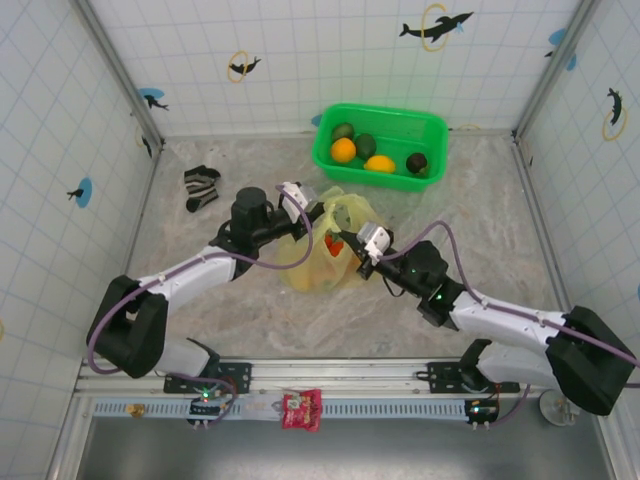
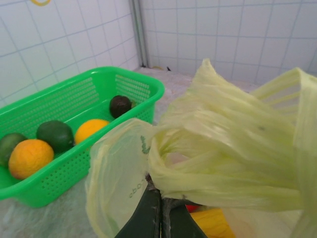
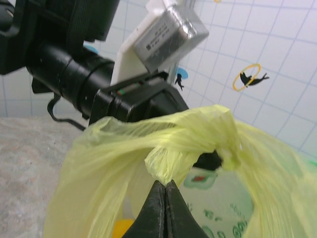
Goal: Place the fake fruits into the plastic bag and tie a complex knot
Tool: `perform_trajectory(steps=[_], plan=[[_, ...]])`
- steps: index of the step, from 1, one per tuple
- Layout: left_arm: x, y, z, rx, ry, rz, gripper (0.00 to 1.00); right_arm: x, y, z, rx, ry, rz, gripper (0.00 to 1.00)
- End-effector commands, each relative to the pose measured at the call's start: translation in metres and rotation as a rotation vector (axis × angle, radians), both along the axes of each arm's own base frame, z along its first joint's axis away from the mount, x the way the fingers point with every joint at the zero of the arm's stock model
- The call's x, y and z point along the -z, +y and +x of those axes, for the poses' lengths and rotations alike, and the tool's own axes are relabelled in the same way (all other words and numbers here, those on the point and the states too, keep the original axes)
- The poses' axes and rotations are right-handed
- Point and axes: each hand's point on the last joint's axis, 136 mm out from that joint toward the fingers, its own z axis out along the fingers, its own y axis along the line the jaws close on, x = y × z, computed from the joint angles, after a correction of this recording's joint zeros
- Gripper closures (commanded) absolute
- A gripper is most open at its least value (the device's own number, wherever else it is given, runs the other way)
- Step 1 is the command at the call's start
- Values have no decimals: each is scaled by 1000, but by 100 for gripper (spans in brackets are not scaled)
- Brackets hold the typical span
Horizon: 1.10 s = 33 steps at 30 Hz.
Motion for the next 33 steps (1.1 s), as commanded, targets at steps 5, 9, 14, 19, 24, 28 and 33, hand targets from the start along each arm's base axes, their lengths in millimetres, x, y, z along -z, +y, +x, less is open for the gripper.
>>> perform_trajectory(steps=[5,9,14,19,24,28,33], plan=[[-4,27,25,-202,-81,51,100,10,-30,3,101,58,22,100],[-10,33,28,-238,-115,70,100,13,-41,6,131,106,52,100],[-10,25,22,-181,-96,63,100,9,-19,-12,-10,65,19,85],[-2,21,19,-156,-65,53,100,-4,0,-9,-36,10,13,66],[-1,19,15,-142,-54,41,100,-14,17,6,-30,-16,7,60],[0,18,13,-136,-53,42,100,-23,29,15,-28,-36,18,59],[1,17,11,-126,-50,41,100,-31,39,24,-27,-44,28,59]])
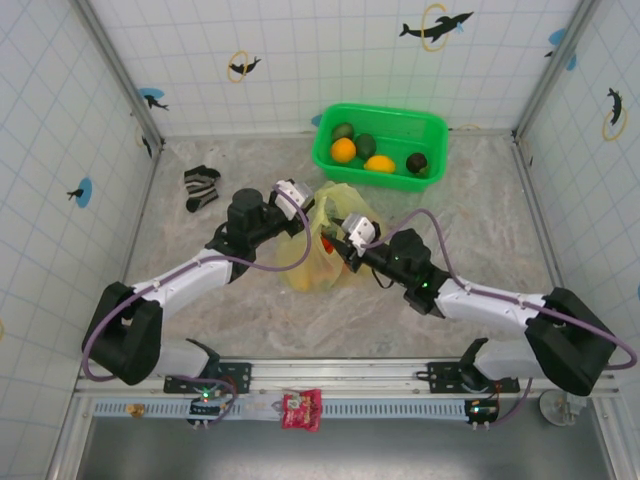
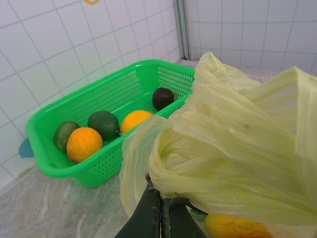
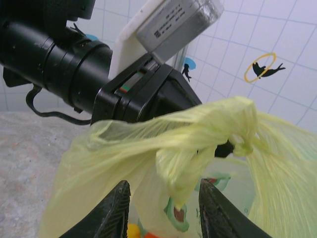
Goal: Place the fake fruits into the plastic bag and tie a complex knot
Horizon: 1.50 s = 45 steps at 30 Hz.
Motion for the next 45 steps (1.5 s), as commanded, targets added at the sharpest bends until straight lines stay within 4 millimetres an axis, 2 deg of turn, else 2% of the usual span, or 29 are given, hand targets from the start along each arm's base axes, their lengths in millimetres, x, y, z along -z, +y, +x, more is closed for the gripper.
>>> perform_trajectory(steps=[1,4,6,9,11,17,28,36,39,41,45], plan=[[5,-4,-7,29,19,-10,100,-31,10,6,-5,-63,62,60],[5,-5,-8,33,17,-11,100,-31,13,10,1,-57,64,61],[5,-5,-8,38,16,-9,100,-32,14,12,8,-57,68,71],[5,-5,-9,35,12,-9,100,-32,12,15,25,-56,68,92],[4,-4,-8,29,6,-9,100,-31,9,15,28,-54,70,100],[0,10,5,-69,-19,-11,100,-21,-13,11,75,-9,65,100],[-8,34,19,-194,-61,-28,100,32,-74,-6,209,118,22,100],[-14,56,31,-319,-88,-48,100,53,-116,5,388,218,45,100],[-15,74,40,-432,-102,-44,100,61,-129,11,461,265,50,100],[-13,94,47,-545,-111,-55,100,66,-144,16,540,291,58,100],[4,128,55,-703,-59,-86,100,82,-176,20,677,355,97,100]])
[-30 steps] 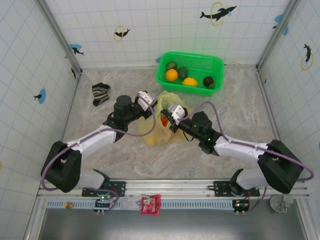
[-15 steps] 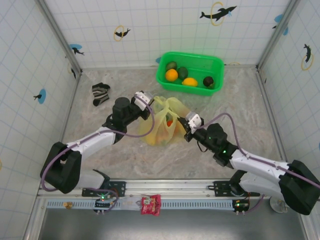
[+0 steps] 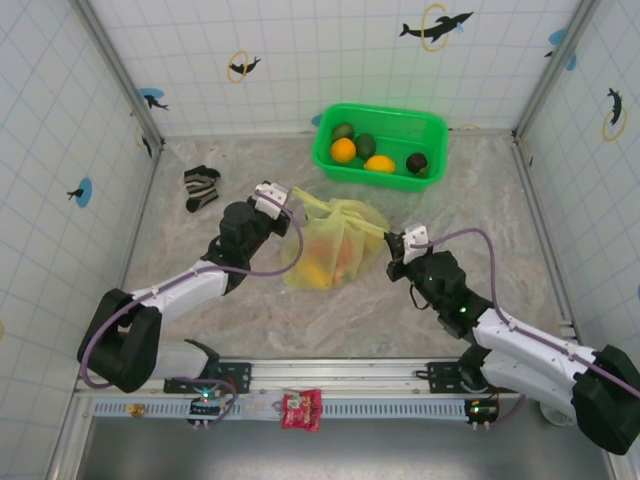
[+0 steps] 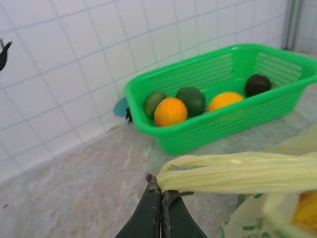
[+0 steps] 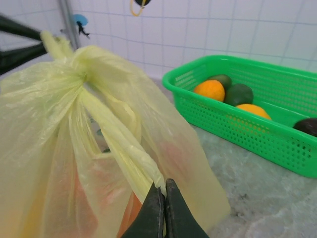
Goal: Place the fake fruits into the plastic bag and tie a complex knot
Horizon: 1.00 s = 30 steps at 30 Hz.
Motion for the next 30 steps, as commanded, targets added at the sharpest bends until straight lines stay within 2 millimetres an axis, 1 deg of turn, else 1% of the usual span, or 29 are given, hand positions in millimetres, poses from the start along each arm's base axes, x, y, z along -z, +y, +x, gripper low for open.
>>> perform_trajectory(steps=[1,2,3,5,7,10,13,15,16,18,20,23,25,26,27,28,30], plan=[[-6,62,22,-305,-20,-90,100,34,-50,6,220,102,22,100],[0,67,22,-330,0,-109,100,41,-57,5,242,119,34,100],[6,86,26,-388,14,-126,100,47,-62,3,256,130,37,100],[17,100,26,-435,47,-167,100,59,-77,2,314,161,28,100],[24,108,26,-466,67,-188,100,67,-92,2,379,185,37,100],[33,112,24,-479,86,-198,100,77,-108,4,438,229,80,100],[38,111,23,-476,100,-201,100,81,-113,7,450,262,124,100],[39,110,23,-467,101,-200,100,80,-111,8,435,267,132,100],[38,106,23,-445,104,-200,100,77,-107,9,416,260,135,100],[35,92,22,-367,112,-208,100,69,-101,11,380,244,142,100],[34,82,22,-321,141,-231,100,65,-98,13,369,241,135,100],[41,67,17,-250,214,-267,100,60,-92,18,335,243,120,100],[49,56,10,-202,270,-268,100,56,-76,17,246,239,101,100],[52,51,6,-184,291,-269,100,54,-68,16,195,233,94,98],[54,44,1,-153,310,-272,100,51,-60,15,149,233,97,93],[54,35,-3,-108,331,-275,100,48,-53,13,104,230,100,85],[49,12,-14,17,365,-272,78,37,-38,8,11,208,106,68]])
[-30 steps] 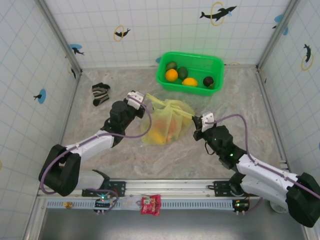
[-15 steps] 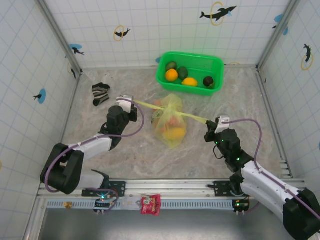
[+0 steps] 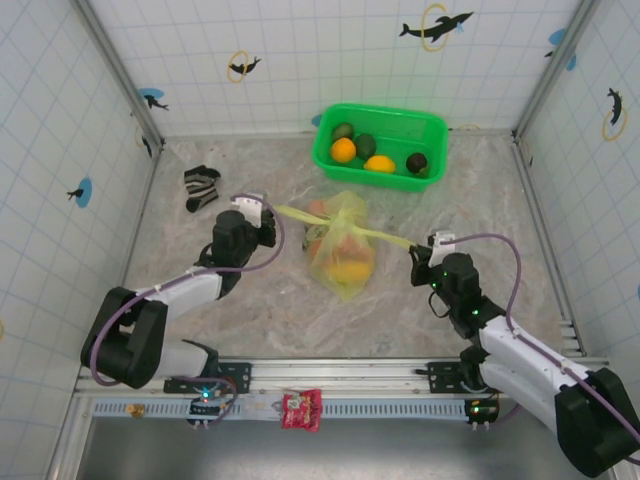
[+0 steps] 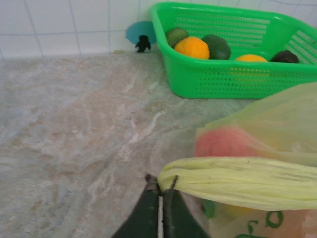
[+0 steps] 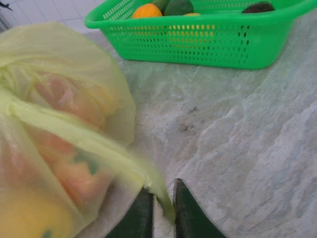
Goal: Place the fake fruits into the plastic bag and tie a complex knot
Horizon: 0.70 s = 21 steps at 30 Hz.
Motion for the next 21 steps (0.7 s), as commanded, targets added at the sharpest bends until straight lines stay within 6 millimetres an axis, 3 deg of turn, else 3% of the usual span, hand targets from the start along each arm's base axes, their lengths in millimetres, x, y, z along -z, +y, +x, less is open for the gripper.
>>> perform_trajectory(steps=[1,3,5,6,7,8,9,16,21], plan=[[-21,-29,-12,145,22,-66,67,-45,29,-1,-171,-108,34,63],[-29,-31,-13,145,21,-65,46,-64,33,-3,-201,-175,50,52],[-40,-26,-13,121,9,-63,6,-82,28,0,-171,-228,46,38],[-45,-22,-13,98,2,-55,2,-91,23,2,-142,-245,35,29],[-51,-17,-14,81,-14,-50,2,-97,18,5,-114,-253,16,28],[-55,-12,-16,57,-29,-44,2,-102,13,8,-88,-254,-5,18],[-60,-5,-18,28,-45,-37,2,-107,9,10,-63,-251,-29,2],[-68,34,-43,-94,-165,35,2,-119,-29,16,132,-251,-117,2],[-50,73,-46,-232,-309,208,3,-130,-48,9,215,-430,-110,2]])
